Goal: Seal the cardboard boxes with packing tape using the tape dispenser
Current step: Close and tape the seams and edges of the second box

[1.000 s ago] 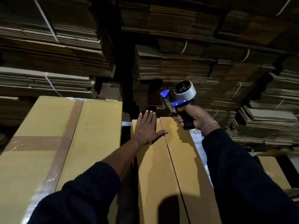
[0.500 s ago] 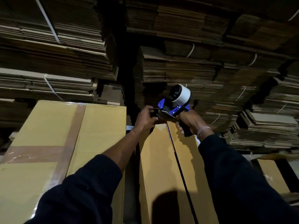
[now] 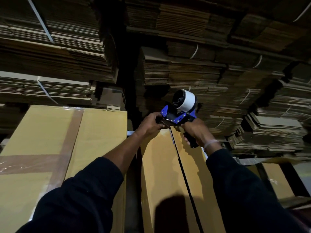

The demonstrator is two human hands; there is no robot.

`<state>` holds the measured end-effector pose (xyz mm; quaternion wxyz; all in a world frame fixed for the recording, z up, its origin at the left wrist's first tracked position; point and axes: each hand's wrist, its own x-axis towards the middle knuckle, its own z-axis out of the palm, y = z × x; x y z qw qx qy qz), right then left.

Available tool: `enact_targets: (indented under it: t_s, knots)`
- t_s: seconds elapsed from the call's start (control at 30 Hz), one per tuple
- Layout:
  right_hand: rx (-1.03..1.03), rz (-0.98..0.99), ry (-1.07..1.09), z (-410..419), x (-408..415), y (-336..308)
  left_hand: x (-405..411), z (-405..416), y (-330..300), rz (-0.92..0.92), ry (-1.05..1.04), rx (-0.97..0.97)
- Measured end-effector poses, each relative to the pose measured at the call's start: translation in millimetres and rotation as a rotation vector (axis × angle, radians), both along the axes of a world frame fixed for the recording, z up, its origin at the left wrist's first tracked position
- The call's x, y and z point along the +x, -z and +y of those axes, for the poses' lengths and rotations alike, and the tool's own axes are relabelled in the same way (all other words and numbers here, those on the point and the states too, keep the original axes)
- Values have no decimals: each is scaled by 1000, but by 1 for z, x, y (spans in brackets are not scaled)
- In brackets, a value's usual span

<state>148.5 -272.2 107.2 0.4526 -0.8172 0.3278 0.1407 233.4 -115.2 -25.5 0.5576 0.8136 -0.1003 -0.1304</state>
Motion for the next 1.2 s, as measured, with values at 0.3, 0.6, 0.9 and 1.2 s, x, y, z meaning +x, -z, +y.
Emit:
enact_targets:
  t_s: [0.3,0.6,0.9,1.2]
  knots:
    - [-21,-35,24,6,-15,3,1,2,2,-35,97,112]
    - [-92,-96,20,5,-19,15,6,-1,6,-21,109,129]
    - [122,-206,172,10,-38,50,12,0,5,10,141,154]
    - [-318,-262,45,15,-47,59,9,-6,4,-34,159,201]
